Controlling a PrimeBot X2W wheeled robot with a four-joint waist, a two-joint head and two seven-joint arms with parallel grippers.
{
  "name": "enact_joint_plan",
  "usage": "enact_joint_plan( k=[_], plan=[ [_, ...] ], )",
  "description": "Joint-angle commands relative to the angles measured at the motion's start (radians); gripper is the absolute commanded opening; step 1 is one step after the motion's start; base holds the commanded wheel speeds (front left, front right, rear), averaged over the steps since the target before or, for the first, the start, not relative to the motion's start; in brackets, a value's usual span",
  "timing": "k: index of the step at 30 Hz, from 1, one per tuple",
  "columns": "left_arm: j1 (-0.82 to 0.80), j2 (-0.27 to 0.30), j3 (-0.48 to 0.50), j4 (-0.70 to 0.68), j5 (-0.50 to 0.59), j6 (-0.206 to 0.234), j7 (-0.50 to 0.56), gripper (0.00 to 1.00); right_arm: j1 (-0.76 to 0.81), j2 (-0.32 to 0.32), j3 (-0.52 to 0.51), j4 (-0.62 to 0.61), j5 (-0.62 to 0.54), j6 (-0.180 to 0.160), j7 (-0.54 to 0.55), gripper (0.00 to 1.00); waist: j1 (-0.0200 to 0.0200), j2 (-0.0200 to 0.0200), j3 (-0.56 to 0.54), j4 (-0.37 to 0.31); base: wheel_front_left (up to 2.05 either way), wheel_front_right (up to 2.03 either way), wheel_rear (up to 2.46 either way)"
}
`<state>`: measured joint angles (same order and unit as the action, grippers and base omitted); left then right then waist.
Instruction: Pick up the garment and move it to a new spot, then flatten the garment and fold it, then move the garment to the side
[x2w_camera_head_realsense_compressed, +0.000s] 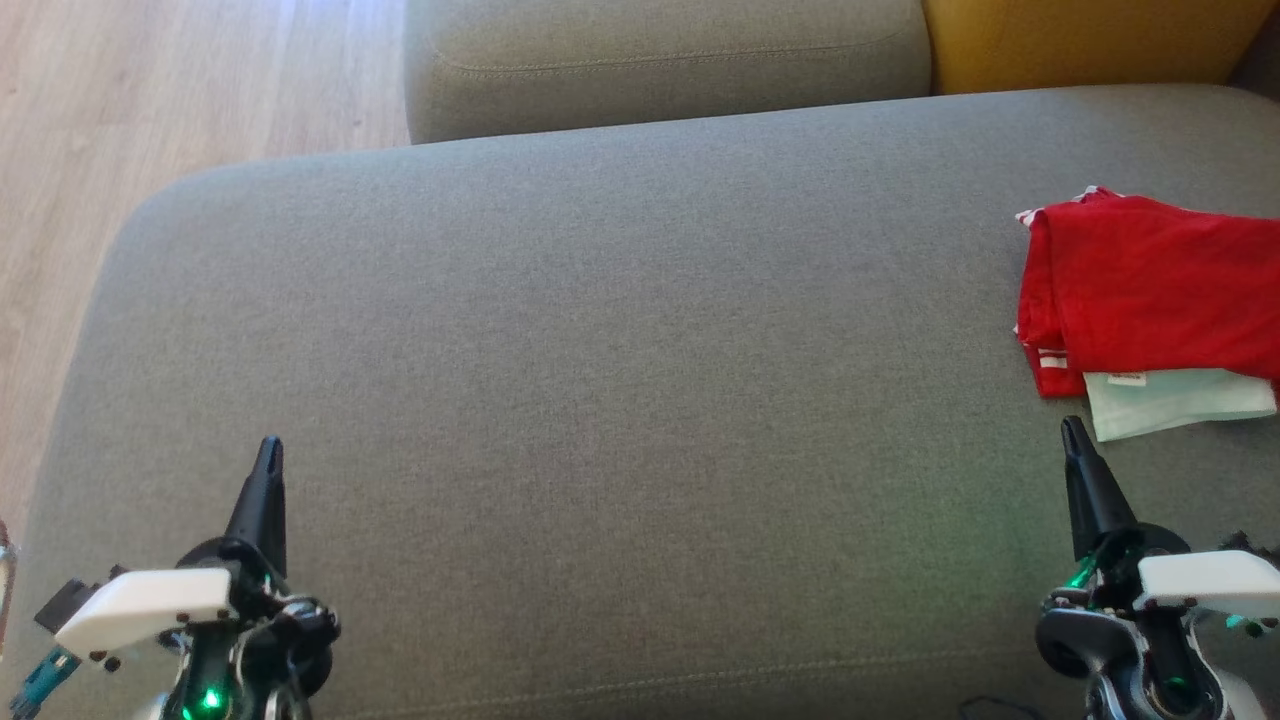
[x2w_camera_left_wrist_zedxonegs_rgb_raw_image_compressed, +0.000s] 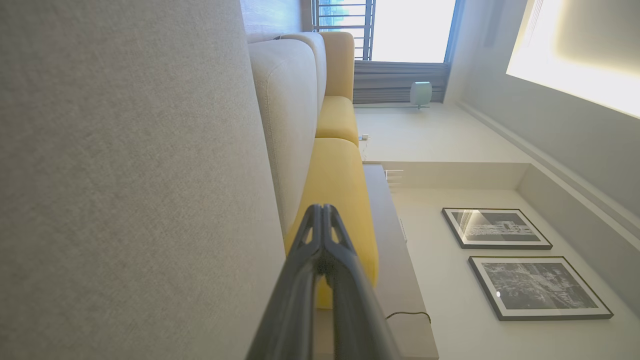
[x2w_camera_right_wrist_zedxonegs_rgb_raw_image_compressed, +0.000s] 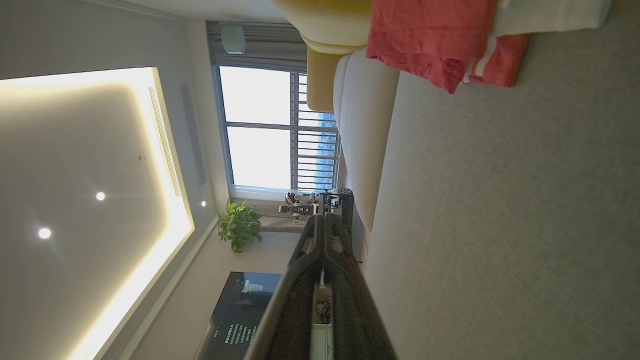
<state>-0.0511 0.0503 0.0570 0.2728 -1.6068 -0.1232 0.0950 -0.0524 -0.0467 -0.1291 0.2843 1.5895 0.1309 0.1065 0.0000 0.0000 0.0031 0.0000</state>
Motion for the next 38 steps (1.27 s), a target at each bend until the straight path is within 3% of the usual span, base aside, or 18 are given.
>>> enact_joint_plan(
  k=[1,38],
  plan=[
    [-0.056,0.012,0.041,-0.028,-0.015,-0.007,0.006,0.0,-0.056,-0.004,0.015,-0.04,0.019,0.0,0.007,0.0,0.0,0.0,0.0,0.0,0.0,0.0,0.0],
    [-0.056,0.007,0.048,-0.028,-0.009,-0.007,0.011,0.0,-0.056,-0.004,0.015,-0.04,0.019,0.0,0.007,0.0,0.0,0.0,0.0,0.0,0.0,0.0,0.0]
  ],
)
